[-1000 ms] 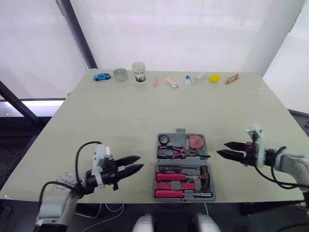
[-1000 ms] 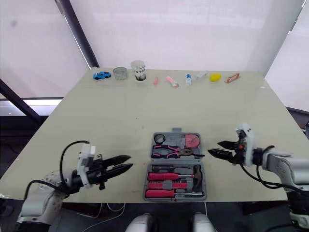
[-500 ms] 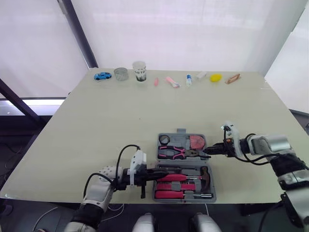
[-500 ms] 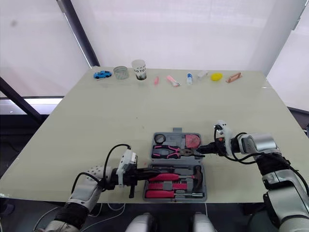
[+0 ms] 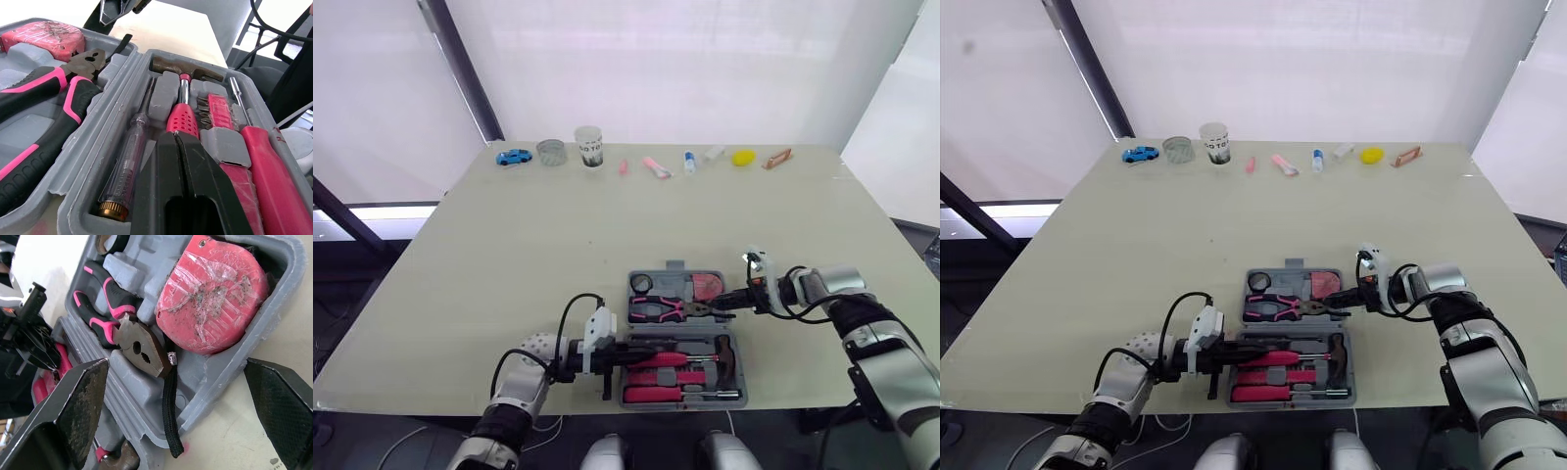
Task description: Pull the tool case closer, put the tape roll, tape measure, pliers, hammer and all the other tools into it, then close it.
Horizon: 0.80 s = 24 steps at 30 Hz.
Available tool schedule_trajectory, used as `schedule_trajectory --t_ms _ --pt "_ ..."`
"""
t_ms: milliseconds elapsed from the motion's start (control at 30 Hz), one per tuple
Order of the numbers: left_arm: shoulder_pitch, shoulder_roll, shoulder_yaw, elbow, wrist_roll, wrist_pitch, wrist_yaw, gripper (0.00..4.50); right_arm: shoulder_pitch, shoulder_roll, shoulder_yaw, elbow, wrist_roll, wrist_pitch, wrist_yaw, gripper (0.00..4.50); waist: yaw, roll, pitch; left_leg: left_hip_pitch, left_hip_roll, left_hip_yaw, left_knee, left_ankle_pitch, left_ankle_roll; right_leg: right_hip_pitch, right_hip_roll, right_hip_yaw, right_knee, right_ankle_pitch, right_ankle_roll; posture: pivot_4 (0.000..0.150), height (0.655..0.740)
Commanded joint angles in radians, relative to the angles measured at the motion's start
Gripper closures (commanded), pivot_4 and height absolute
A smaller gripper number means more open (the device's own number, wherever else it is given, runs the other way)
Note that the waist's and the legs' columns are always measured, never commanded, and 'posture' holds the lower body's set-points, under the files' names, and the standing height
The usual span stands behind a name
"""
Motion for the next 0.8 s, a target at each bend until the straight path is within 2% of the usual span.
schedule_trajectory --t_ms 33,333,467,633,733,800 --pt "0.039 0.011 -0.012 0.013 0.028 -0.013 0.004 4.46 0.004 -0.003 -0.062 -0.063 0.067 0.059 0.060 0.00 -0.001 0.000 0.000 0.000 0.000 0.000 0.000 0.000 0.000 0.000 0.000 0.000 0.000 0.000 0.000 0.150 0.7400" --pt "0.091 0.035 0.027 -0.091 -0.027 0.008 0.000 4.46 0.041 -0.036 -0.161 -0.188 0.162 0.200 0.073 0.00 -0.005 0.001 0.001 0.000 0.000 -0.001 -0.001 0.000 0.000 -0.001 0.000 0.001 0.000 0.000 0.000 0.150 0.7400" --pt "0.148 0.082 0.078 -0.234 -0.111 0.062 -0.007 4.46 0.083 -0.076 -0.204 -0.314 0.250 0.298 0.096 0.00 -0.003 0.001 0.001 -0.002 0.002 -0.001 -0.001 0.000 0.000 -0.002 -0.001 0.001 -0.001 0.000 0.000 0.150 0.7400" --pt "0.314 0.235 0.244 -0.479 -0.299 0.257 -0.007 4.46 0.197 -0.184 -0.250 -0.569 0.397 0.445 0.127 0.00 -0.002 0.002 0.001 -0.015 0.003 -0.006 0.000 0.000 0.000 -0.014 -0.002 -0.002 0.000 0.000 0.000 0.150 0.7400" --pt "0.434 0.321 0.398 -0.521 -0.392 0.356 0.008 4.46 0.279 -0.237 -0.293 -0.717 0.499 0.540 0.123 0.00 -0.004 0.002 0.001 -0.015 0.003 -0.005 -0.001 0.000 0.000 -0.014 -0.002 -0.002 0.000 0.000 0.000 0.150 0.7400" --pt "0.473 0.329 0.471 -0.520 -0.428 0.382 0.033 4.46 0.340 -0.261 -0.298 -0.799 0.537 0.561 0.107 0.00 -0.003 0.002 0.001 -0.014 0.003 -0.005 -0.001 0.000 0.000 -0.014 -0.002 -0.002 -0.001 0.000 0.000 0.150 0.7400"
